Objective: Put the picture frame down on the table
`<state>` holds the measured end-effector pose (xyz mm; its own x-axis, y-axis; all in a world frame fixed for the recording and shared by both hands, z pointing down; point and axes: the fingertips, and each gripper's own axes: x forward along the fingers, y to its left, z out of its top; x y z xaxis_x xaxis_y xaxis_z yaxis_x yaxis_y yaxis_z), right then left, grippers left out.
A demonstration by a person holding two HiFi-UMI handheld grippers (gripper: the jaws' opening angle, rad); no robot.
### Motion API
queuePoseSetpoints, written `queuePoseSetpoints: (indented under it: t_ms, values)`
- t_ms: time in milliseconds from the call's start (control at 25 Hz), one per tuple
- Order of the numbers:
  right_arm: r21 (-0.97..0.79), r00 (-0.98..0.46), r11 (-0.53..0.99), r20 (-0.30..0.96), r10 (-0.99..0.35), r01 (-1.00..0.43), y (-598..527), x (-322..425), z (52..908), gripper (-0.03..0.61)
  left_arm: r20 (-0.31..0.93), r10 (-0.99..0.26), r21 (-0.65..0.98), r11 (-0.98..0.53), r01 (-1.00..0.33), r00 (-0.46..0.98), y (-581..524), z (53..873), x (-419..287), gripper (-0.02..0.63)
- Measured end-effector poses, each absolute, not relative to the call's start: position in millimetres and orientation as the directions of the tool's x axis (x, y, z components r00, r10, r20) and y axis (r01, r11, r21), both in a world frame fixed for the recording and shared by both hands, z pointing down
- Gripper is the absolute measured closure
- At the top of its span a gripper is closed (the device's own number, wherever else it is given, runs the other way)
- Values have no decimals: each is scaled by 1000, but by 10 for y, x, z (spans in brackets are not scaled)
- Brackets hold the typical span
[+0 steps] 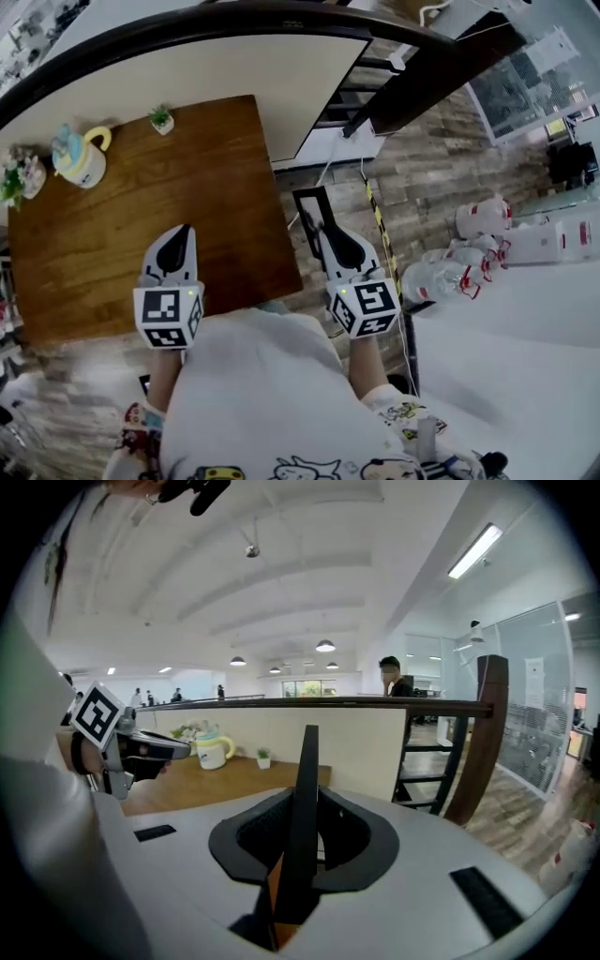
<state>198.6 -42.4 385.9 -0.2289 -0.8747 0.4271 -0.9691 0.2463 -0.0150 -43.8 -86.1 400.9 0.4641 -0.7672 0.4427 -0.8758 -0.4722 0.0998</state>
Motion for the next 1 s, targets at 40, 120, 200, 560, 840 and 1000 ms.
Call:
queuePoseSetpoints:
  t_ms: [40,120,200,560,840,1000]
  values:
    - [-18,-254,273,425,-869,-962,-484,1948,3864,520,442,-778,98,-454,-886,447,-872,4010,-456,611]
    - [-24,-303,324,422,-854,-946,-586,1863,3886,520,441,-797,92,-418,-904,413,-879,4009,-504,610]
    - [-32,-346,367,420,-839,-930,-668,1783,3909,520,442,-813,84,-383,-920,379,-872,4007,-566,611]
    - [-50,-428,452,428,-796,-891,-857,1527,3975,520,457,-844,73,-277,-958,279,-783,4033,-939,611]
    - [-51,-423,448,435,-795,-893,-968,1398,3972,520,459,-844,79,-272,-959,277,-805,4012,-1100,611]
    - [-52,-430,455,436,-791,-889,-1031,1357,3956,520,462,-840,84,-279,-956,286,-834,4021,-1100,611]
